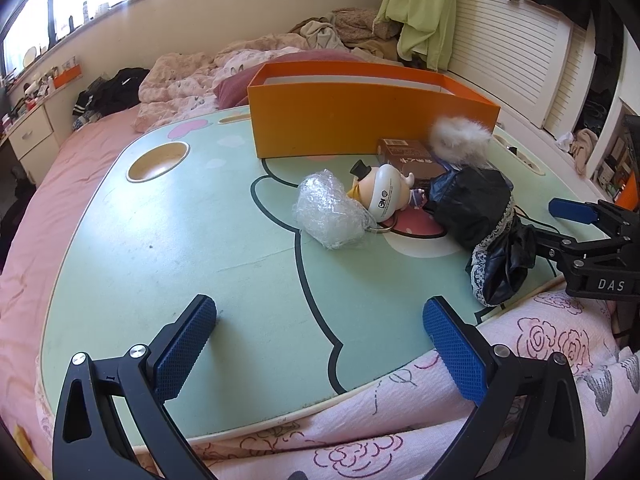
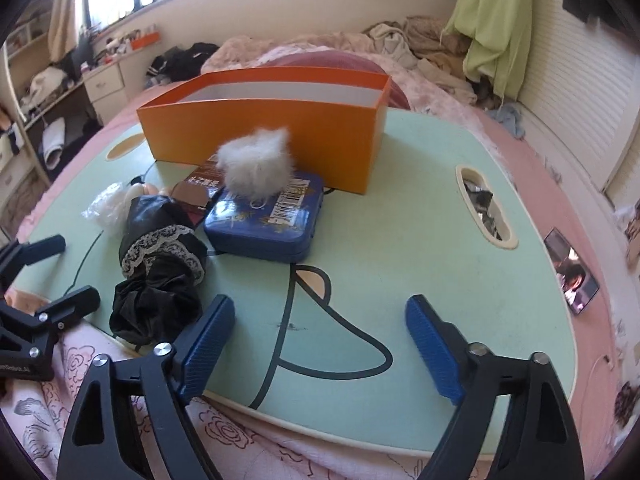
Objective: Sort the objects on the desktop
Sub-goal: 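Lift the white fur pompom out and set it on the blue tin, then reach into the box with the left gripper and grasp the silver cone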
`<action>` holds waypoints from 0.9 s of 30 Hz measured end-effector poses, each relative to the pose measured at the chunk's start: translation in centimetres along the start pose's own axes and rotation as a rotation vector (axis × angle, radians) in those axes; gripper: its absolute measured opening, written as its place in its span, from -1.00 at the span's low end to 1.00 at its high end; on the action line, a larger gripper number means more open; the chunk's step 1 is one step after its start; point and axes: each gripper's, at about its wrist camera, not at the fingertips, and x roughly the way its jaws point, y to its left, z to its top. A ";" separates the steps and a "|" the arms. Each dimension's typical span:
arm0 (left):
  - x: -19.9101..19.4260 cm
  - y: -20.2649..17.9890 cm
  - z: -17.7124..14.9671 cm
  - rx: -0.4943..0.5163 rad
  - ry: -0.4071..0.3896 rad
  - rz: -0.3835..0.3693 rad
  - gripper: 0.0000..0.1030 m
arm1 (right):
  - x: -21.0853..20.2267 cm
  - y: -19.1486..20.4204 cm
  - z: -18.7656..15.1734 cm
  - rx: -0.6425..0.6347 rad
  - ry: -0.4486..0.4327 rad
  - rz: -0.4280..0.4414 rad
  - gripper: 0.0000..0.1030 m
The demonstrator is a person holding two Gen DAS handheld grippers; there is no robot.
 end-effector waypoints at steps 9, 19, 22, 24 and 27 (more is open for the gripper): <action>-0.2 0.4 -0.2 -0.019 -0.003 0.016 0.99 | -0.5 0.6 -0.1 -0.009 0.001 0.001 0.90; -5.0 2.8 7.7 -0.042 -0.113 -0.033 0.58 | -0.5 0.7 -0.1 -0.010 0.001 0.002 0.92; -3.4 2.1 13.3 -0.007 -0.040 -0.081 -0.22 | -0.6 0.8 -0.1 -0.010 0.001 0.003 0.92; -0.8 1.3 16.8 0.007 0.036 -0.072 -0.47 | -0.6 0.8 -0.1 -0.011 0.000 0.002 0.92; 4.8 0.0 20.8 0.058 0.132 0.071 -0.47 | -0.6 0.9 -0.1 -0.012 -0.002 0.004 0.92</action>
